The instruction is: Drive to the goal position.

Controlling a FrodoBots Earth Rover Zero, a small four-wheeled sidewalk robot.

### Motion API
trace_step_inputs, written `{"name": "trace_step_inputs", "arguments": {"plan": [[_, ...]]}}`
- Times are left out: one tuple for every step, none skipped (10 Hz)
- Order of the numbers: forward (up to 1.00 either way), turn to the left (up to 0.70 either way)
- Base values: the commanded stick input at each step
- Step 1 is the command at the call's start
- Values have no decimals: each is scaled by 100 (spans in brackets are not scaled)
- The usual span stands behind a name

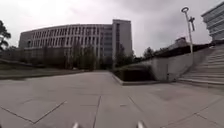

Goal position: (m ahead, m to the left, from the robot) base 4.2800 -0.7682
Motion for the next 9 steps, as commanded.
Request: {"name": "trace_step_inputs", "arguments": {"plan": [[81,0],[81,0],[81,0],[81,0],[81,0],[81,0],[81,0],[81,0],[81,0]]}}
